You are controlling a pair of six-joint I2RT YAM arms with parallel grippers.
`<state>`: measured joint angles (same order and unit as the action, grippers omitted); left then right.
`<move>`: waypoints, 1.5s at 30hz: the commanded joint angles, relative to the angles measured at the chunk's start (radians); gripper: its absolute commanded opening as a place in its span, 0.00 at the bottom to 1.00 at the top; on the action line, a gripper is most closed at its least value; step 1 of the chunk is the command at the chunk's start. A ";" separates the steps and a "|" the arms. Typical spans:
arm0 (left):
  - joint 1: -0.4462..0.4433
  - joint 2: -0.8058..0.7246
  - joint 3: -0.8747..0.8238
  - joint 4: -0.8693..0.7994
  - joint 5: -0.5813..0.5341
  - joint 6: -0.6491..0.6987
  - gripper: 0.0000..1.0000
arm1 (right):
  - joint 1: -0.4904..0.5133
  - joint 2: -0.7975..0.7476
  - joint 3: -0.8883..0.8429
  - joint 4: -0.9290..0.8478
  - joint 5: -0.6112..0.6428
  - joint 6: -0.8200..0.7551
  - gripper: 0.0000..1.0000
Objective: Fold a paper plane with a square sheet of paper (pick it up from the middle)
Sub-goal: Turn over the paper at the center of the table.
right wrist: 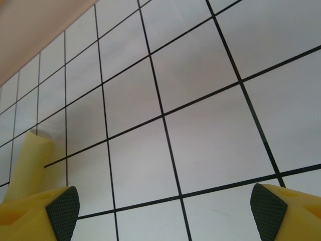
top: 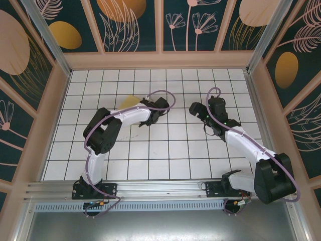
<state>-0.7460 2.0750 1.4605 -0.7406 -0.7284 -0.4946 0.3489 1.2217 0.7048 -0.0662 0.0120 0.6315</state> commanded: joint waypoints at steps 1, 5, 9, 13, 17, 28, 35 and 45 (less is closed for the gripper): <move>-0.024 -0.009 0.010 0.018 0.032 -0.039 0.12 | -0.015 -0.016 -0.010 -0.033 0.042 0.005 0.91; -0.034 -0.006 0.003 0.073 0.153 -0.032 0.16 | -0.024 0.007 -0.001 -0.037 0.040 0.014 0.91; -0.035 -0.005 0.004 0.117 0.271 -0.023 0.19 | -0.026 0.039 0.010 -0.033 0.028 0.025 0.91; -0.035 -0.015 0.006 0.154 0.374 -0.010 0.23 | -0.026 0.078 0.025 -0.026 0.008 0.030 0.90; -0.035 -0.020 0.004 0.182 0.467 -0.001 0.29 | -0.026 0.115 0.045 -0.015 -0.026 0.030 0.90; -0.024 -0.042 -0.013 0.241 0.644 0.013 0.57 | -0.026 0.165 0.064 0.003 -0.064 0.030 0.90; -0.020 -0.083 -0.009 0.277 0.763 0.026 0.61 | -0.028 0.168 0.070 -0.001 -0.059 0.033 0.90; 0.081 -0.317 -0.071 0.445 1.051 -0.042 0.77 | -0.028 0.177 0.099 -0.010 -0.074 0.046 0.87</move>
<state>-0.7307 1.8359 1.4300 -0.3798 0.2142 -0.4957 0.3279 1.3819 0.7544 -0.0799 -0.0479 0.6651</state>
